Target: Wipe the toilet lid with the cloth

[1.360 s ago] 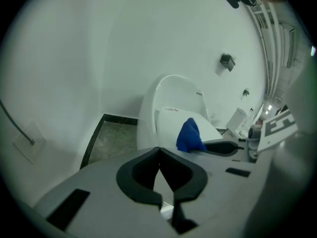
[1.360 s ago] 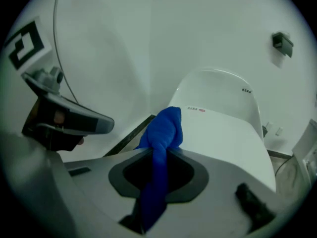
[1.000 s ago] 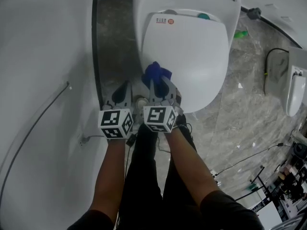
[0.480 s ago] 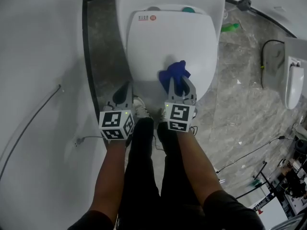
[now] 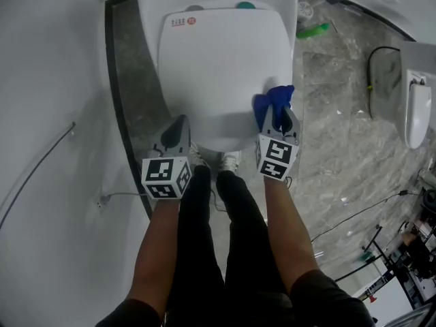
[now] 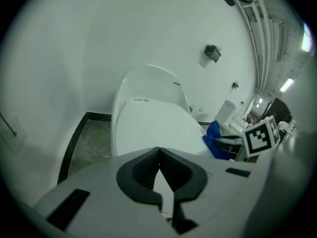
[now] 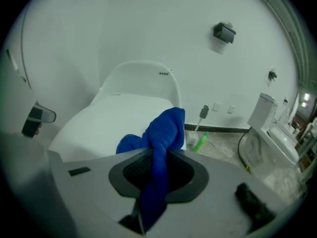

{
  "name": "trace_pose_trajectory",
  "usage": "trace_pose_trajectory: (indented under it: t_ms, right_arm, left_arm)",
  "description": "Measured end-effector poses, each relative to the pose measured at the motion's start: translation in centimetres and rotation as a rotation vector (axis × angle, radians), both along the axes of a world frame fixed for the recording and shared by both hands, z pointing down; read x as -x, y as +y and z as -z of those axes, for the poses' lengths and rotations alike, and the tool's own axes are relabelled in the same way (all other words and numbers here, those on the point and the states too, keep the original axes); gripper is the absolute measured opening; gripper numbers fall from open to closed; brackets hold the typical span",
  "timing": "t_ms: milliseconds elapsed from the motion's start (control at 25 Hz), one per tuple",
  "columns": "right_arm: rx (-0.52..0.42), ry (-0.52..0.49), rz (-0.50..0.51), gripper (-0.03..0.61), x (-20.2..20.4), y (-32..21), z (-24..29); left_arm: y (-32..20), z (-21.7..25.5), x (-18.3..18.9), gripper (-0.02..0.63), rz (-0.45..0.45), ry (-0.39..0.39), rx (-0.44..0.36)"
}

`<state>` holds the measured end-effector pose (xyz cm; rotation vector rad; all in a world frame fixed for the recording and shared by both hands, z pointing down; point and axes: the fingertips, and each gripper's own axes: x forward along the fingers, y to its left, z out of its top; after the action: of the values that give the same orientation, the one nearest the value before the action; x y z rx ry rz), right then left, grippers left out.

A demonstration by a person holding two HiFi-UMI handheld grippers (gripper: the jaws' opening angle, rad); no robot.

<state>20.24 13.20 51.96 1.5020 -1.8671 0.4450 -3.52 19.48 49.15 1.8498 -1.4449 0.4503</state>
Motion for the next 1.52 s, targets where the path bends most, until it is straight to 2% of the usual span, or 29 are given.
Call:
trace_pose_trajectory:
  t_ms: [200, 360, 560, 680, 800, 960, 1120, 1200, 1320, 1520]
  right_arm:
    - [0.018, -0.017, -0.116, 0.066, -4.0, -0.5, -1.1]
    - [0.018, -0.002, -0.135, 0.066, -5.6, -0.9, -1.6]
    - [0.001, 0.003, -0.132, 0.066, -5.5, -0.8, -1.3]
    - [-0.085, -0.013, -0.036, 0.066, -2.2, -0.5, 1.7]
    - [-0.133, -0.098, 0.055, 0.066, 3.1, 0.5, 4.3]
    - [-0.112, -0.198, 0.177, 0.067, 11.6, 3.8, 5.7]
    - [-0.063, -0.207, 0.325, 0.067, 18.4, 6.7, 4.8]
    - [-0.033, -0.186, 0.369, 0.067, 20.4, 7.8, 3.4]
    - [0.021, -0.156, 0.379, 0.067, 21.4, 9.0, 0.9]
    - [0.031, -0.083, 0.422, 0.066, 21.6, 9.6, -0.6]
  left_arm:
    - [0.4, -0.8, -2.3, 0.011, -0.014, 0.008, 0.011]
    - [0.6, -0.7, -3.3, 0.011, -0.028, 0.010, 0.006]
    - [0.9, -0.4, -1.9, 0.011, 0.000, 0.004, 0.002]
    - [1.2, 0.0, -1.2, 0.011, 0.015, 0.001, -0.006]
    - [1.3, 0.2, -0.2, 0.011, 0.043, 0.000, -0.009]
    - [2.7, 0.3, 1.9, 0.011, 0.090, -0.011, -0.005]
    - [4.2, 0.3, 4.4, 0.011, 0.139, -0.028, 0.002]
    - [4.9, 0.2, 5.6, 0.011, 0.175, -0.031, 0.010]
    - [6.5, -0.2, 6.9, 0.011, 0.222, -0.027, 0.030]
    - [8.3, -1.5, 6.6, 0.011, 0.214, -0.026, 0.067]
